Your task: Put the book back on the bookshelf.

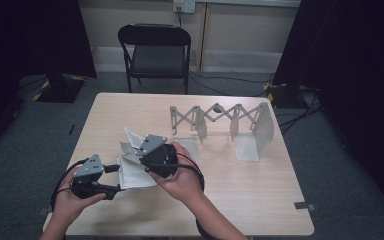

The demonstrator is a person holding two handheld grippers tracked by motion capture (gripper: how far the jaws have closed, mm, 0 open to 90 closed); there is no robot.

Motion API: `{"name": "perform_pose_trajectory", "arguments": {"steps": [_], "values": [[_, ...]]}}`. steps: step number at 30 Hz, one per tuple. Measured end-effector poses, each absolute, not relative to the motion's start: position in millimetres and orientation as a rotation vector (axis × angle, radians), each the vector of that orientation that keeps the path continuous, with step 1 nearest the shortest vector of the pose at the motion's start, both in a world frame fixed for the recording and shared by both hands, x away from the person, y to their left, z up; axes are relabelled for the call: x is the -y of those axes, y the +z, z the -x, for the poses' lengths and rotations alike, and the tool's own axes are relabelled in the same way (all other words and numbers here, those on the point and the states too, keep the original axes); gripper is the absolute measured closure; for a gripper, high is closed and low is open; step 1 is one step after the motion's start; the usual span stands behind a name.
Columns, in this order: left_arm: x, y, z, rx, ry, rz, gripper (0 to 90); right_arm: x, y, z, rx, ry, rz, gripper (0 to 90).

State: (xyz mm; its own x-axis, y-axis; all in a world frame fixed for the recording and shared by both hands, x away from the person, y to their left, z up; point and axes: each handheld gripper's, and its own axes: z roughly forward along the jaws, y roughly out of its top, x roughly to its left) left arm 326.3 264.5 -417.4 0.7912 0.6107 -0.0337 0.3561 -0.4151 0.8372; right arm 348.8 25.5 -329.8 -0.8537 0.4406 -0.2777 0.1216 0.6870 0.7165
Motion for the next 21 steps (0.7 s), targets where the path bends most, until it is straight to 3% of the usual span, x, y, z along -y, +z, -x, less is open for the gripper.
{"name": "perform_pose_trajectory", "arguments": {"steps": [21], "values": [[-261.2, -396.1, -322.0, -0.693, 0.376, -2.007, 26.3, -25.1, -308.5, -349.5, -2.573, 0.946, -0.398, 66.3]]}}
